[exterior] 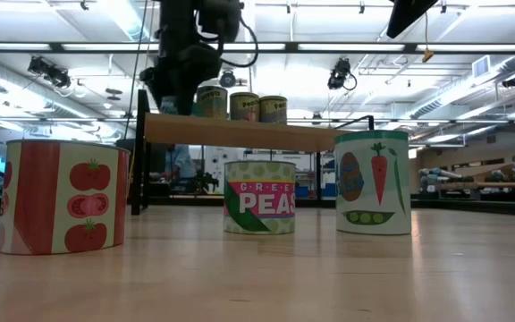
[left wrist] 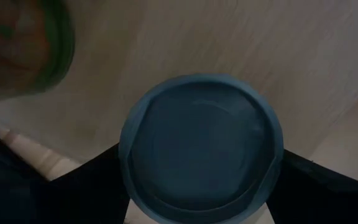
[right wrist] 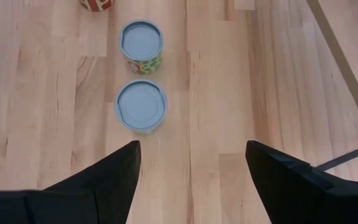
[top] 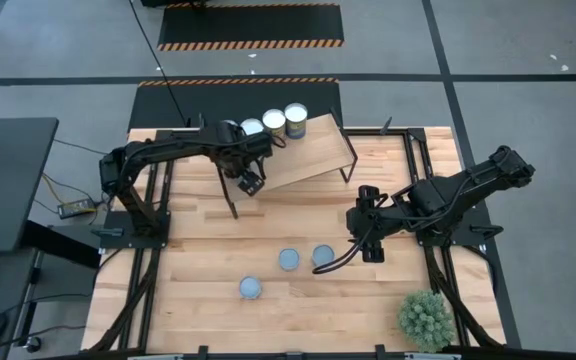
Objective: Pick and place cans onto a shelf
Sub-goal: Put the tuna fish can on the shelf, then put the tomato can on the shelf
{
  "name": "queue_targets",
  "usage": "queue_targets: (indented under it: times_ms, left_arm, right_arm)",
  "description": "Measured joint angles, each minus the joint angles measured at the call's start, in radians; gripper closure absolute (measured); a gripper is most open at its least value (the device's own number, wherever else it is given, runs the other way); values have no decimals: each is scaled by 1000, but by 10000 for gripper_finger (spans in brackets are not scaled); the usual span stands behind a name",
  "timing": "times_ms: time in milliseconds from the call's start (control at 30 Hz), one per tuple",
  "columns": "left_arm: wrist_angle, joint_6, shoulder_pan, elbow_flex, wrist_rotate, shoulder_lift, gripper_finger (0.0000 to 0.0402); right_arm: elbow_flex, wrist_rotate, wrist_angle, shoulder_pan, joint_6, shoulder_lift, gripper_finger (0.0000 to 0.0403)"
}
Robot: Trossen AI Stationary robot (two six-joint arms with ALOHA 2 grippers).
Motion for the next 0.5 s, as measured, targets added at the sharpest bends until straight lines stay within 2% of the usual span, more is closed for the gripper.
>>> queue_targets:
  times_ms: [233,500]
  left_arm:
    - [-5,-60,-2,0,-23,0,108]
    - [39,-43,-8,0,-27,0,57]
  right_arm:
    - [0,1,0,0,0,0,106]
    - [0,1,1,0,-1,0,106]
